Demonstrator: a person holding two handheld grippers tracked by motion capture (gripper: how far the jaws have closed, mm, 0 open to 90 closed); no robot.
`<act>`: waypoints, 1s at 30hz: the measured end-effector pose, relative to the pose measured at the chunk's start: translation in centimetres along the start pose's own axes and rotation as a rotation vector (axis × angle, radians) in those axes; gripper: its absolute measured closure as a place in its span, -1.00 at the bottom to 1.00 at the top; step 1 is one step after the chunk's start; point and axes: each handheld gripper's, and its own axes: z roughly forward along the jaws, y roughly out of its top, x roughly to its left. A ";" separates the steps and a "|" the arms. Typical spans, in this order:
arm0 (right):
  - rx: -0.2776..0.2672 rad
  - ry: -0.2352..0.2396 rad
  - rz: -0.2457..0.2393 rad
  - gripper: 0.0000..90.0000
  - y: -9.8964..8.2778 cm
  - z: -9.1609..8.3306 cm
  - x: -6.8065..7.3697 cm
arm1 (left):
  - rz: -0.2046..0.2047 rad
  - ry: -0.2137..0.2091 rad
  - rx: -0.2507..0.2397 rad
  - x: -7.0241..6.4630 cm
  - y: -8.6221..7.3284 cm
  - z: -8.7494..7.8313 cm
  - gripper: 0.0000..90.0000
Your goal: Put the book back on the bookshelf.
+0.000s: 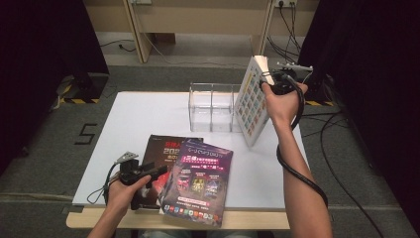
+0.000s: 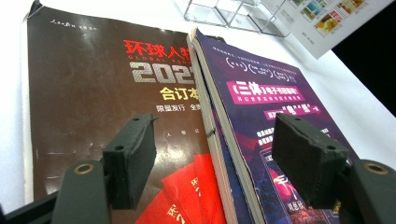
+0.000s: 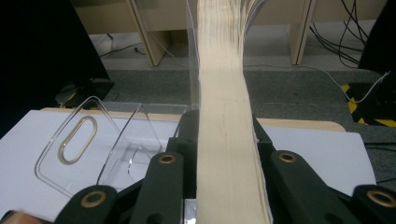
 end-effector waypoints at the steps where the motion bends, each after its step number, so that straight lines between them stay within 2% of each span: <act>1: -0.002 -0.003 0.002 0.65 0.1 0.2 0.0 | 0.000 -0.001 0.000 0.0 0.0 0.0 -0.34; 14: 0.008 -0.029 0.052 0.65 0.6 2.9 0.2 | -0.004 0.000 -0.006 0.2 0.1 -0.2 -0.34; 21: 0.004 -0.043 0.093 0.65 0.6 3.7 -0.3 | -0.002 0.000 -0.003 0.2 0.1 -0.1 -0.34; 30: -0.005 -0.051 0.106 0.65 0.4 4.4 -0.5 | -0.003 0.002 -0.006 0.3 0.1 -0.2 -0.34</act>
